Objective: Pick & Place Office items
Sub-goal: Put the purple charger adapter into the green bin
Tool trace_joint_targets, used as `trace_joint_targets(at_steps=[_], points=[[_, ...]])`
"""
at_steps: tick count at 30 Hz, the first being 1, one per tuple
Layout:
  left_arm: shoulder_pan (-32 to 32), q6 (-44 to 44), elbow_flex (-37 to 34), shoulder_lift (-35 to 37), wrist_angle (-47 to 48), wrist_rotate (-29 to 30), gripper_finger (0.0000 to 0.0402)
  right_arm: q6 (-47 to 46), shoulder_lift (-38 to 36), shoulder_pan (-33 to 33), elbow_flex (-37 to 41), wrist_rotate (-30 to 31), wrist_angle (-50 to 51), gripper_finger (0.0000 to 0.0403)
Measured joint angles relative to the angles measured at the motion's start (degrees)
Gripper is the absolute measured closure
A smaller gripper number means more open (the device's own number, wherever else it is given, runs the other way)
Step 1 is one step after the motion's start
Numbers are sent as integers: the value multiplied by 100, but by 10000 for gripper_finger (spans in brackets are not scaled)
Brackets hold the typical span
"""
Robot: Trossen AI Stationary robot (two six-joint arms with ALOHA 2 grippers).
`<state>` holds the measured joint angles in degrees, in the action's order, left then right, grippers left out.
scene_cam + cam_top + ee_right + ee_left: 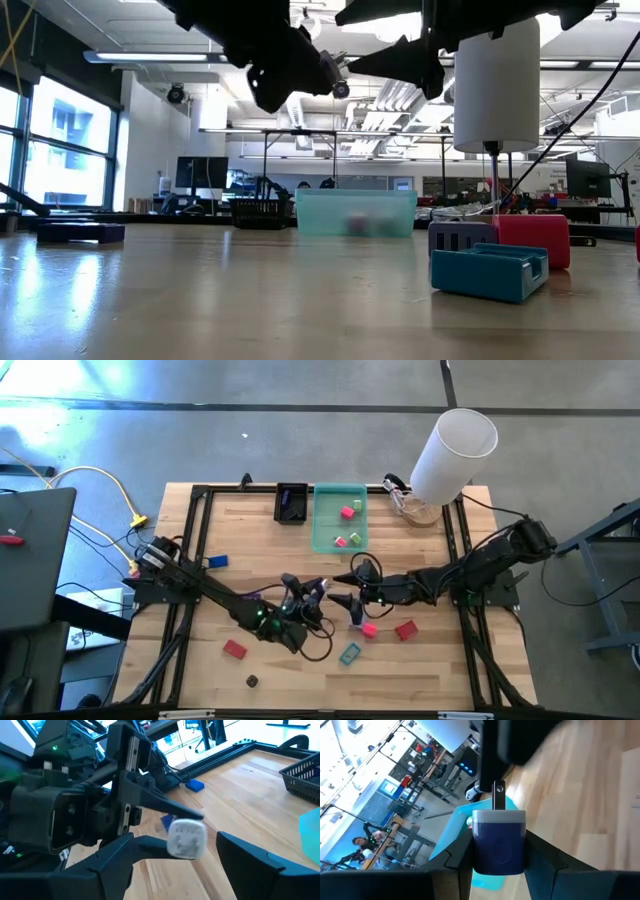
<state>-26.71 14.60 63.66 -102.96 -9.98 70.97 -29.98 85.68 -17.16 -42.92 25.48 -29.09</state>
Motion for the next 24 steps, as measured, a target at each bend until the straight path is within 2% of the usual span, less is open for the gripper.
trace_joint_targets(at_steps=[8,17,24], points=[[137,456,6,2,-399,-252,280,22,273,156,22,-312,-172,133],[137,492,9,2,-390,-421,280,154,476,384,1,-932,-617,133],[137,493,9,2,-380,-464,280,259,475,419,2,-1061,-493,145]])
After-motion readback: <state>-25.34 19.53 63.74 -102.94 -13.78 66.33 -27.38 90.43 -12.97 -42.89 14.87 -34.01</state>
